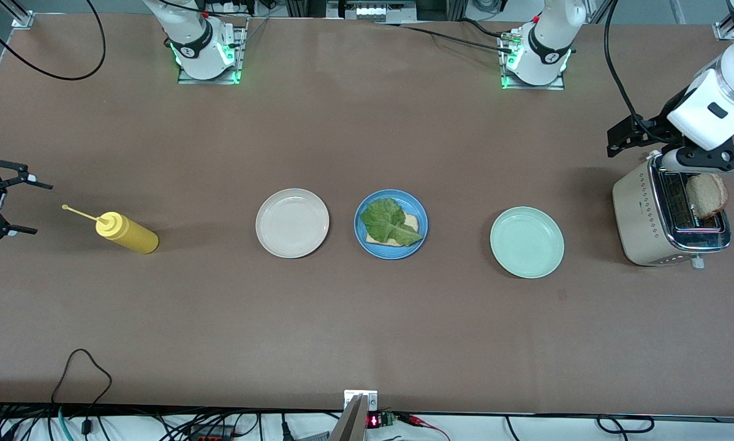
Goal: Make sandwich in blue plate with both arms
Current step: 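Reach the right gripper to the yellow mustard bottle, then grasp the mustard bottle with the right gripper and lift it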
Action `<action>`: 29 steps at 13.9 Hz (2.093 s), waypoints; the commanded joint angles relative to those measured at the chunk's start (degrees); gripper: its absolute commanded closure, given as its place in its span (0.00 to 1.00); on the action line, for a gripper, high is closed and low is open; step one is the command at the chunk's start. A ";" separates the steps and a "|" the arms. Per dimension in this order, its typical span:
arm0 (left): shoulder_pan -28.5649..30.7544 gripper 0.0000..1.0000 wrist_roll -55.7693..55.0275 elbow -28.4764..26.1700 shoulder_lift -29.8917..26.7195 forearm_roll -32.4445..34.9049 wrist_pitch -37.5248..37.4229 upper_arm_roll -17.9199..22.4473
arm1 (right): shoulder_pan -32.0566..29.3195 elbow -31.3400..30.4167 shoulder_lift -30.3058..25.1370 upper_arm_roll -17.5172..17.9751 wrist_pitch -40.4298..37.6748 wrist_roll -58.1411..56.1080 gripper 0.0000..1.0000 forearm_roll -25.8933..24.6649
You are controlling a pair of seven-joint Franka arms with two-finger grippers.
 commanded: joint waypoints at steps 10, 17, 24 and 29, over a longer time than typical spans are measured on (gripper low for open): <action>-0.51 0.00 0.78 -1.12 -1.09 -0.33 0.16 1.12 | -8.92 1.07 22.74 1.05 -4.80 -31.66 0.00 6.30; -0.51 0.00 0.78 -1.03 -1.09 -0.33 0.07 1.12 | -4.88 2.30 27.85 1.23 0.04 -35.90 0.00 11.91; -0.51 0.00 0.78 -1.03 -0.91 -0.33 0.16 1.12 | -2.33 2.39 29.79 1.40 0.04 -36.34 0.00 15.00; -0.51 0.00 0.78 -1.03 -0.82 -0.33 0.07 1.12 | -0.39 2.39 29.35 1.49 0.13 -36.34 0.36 15.35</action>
